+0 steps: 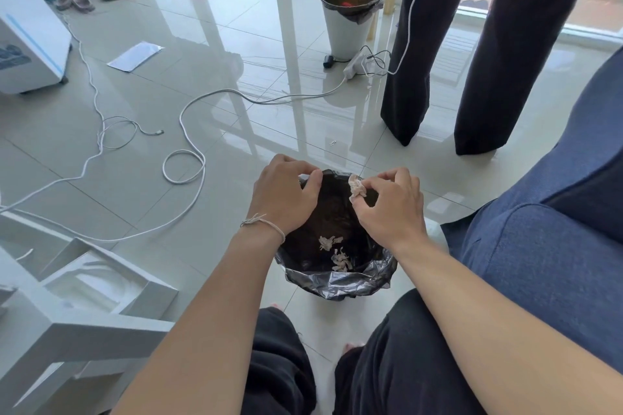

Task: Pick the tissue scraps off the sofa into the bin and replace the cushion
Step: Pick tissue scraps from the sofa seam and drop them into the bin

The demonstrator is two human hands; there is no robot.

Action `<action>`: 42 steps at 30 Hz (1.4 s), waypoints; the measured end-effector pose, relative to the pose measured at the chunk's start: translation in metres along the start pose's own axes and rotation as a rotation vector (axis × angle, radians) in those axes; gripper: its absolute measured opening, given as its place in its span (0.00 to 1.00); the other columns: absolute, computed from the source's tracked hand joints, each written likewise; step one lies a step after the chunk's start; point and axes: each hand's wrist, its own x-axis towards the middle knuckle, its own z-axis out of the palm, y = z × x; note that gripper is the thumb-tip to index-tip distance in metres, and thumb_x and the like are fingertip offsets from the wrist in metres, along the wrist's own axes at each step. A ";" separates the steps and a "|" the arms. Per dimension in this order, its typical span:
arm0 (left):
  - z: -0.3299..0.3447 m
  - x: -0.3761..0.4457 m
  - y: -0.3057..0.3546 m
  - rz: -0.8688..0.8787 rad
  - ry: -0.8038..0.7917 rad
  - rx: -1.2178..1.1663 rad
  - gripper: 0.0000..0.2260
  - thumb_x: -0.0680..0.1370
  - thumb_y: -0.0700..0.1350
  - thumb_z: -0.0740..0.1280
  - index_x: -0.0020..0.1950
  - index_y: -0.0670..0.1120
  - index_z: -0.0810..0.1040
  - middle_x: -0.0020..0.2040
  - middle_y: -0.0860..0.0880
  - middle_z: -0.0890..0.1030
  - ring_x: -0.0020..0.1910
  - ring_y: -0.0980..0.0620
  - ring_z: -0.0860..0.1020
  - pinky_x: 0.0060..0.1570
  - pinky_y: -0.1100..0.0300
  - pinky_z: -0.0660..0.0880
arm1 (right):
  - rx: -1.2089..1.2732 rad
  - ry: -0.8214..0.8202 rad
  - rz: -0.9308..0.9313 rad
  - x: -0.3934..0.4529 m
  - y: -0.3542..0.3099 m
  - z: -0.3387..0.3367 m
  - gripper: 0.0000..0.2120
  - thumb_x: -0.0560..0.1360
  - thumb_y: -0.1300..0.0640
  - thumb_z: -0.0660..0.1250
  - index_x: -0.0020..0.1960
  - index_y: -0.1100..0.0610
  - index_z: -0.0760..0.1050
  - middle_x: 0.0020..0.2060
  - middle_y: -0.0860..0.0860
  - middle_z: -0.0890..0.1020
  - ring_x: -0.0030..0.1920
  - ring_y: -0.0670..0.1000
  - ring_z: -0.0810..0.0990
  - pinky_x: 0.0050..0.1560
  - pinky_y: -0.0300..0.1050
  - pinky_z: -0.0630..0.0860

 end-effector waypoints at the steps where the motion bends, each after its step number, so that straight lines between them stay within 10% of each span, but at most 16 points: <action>1: 0.000 0.000 0.000 0.004 -0.002 0.001 0.09 0.79 0.53 0.65 0.52 0.55 0.85 0.54 0.51 0.78 0.57 0.50 0.77 0.62 0.53 0.71 | 0.003 -0.002 0.001 0.000 0.000 0.000 0.11 0.76 0.48 0.69 0.54 0.51 0.84 0.53 0.50 0.74 0.59 0.54 0.70 0.63 0.51 0.71; 32: 0.001 0.001 -0.002 0.038 0.011 0.011 0.13 0.82 0.50 0.61 0.58 0.51 0.84 0.55 0.47 0.79 0.55 0.49 0.77 0.52 0.63 0.64 | 0.042 -0.007 -0.024 0.001 0.003 0.002 0.20 0.70 0.44 0.73 0.61 0.46 0.82 0.52 0.45 0.72 0.60 0.51 0.70 0.64 0.48 0.68; 42: 0.008 0.005 0.006 0.044 -0.026 -0.010 0.17 0.84 0.50 0.56 0.70 0.50 0.76 0.64 0.46 0.78 0.66 0.47 0.74 0.63 0.59 0.65 | 0.088 -0.022 -0.003 0.002 0.000 -0.006 0.26 0.74 0.44 0.70 0.70 0.51 0.75 0.64 0.49 0.78 0.66 0.52 0.72 0.67 0.53 0.67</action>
